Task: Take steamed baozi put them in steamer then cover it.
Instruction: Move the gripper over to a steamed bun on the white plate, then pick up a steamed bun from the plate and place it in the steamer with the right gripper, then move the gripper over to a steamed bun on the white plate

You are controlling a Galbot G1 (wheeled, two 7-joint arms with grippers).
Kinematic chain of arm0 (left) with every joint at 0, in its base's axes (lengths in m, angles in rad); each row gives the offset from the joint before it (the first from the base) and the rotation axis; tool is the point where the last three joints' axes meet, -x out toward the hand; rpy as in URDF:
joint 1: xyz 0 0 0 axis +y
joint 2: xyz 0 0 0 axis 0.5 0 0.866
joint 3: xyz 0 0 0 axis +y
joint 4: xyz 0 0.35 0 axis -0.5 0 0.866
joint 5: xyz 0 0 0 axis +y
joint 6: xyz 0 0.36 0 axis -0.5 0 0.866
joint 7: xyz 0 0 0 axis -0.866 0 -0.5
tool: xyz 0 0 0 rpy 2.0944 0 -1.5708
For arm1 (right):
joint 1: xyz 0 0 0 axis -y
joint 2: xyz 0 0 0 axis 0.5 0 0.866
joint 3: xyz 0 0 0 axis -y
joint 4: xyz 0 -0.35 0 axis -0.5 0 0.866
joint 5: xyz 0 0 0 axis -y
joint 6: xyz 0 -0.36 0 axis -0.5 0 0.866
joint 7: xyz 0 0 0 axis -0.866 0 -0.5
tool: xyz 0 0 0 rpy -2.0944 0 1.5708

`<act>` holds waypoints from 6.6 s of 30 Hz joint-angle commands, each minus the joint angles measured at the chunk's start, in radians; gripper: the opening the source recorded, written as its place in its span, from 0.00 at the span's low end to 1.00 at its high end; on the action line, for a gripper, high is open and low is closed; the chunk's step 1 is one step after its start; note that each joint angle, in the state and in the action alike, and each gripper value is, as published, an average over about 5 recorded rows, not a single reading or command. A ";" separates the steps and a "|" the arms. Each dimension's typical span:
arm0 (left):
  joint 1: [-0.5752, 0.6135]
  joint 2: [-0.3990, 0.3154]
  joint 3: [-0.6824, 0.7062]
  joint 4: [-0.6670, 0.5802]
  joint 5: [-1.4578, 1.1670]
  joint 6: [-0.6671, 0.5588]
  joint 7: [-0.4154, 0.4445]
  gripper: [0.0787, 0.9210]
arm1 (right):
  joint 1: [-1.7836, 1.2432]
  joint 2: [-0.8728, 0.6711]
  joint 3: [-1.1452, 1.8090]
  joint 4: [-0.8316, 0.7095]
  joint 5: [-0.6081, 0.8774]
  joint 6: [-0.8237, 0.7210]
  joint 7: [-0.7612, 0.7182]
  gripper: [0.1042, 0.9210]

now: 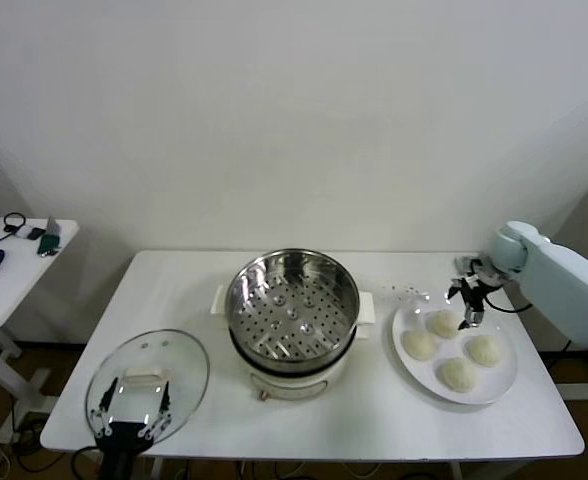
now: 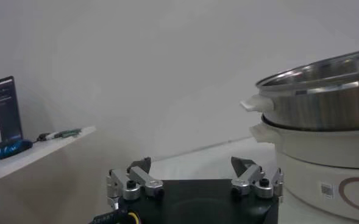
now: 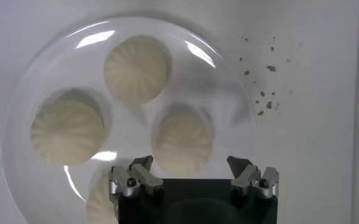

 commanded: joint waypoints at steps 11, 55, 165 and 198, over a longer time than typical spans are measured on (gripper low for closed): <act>0.008 -0.002 -0.008 -0.003 0.001 0.003 -0.001 0.88 | -0.003 0.051 -0.053 -0.053 -0.040 0.014 0.003 0.88; 0.026 -0.004 -0.013 -0.010 -0.008 -0.020 0.002 0.88 | 0.330 0.040 -0.316 0.162 0.072 0.133 -0.022 0.72; 0.036 -0.004 0.008 -0.029 -0.034 -0.003 -0.013 0.88 | 0.433 -0.200 -0.666 0.444 0.569 -0.240 0.150 0.88; 0.042 -0.006 -0.003 -0.014 -0.030 -0.001 -0.013 0.88 | 0.160 -0.027 -0.474 0.260 0.443 -0.226 0.184 0.88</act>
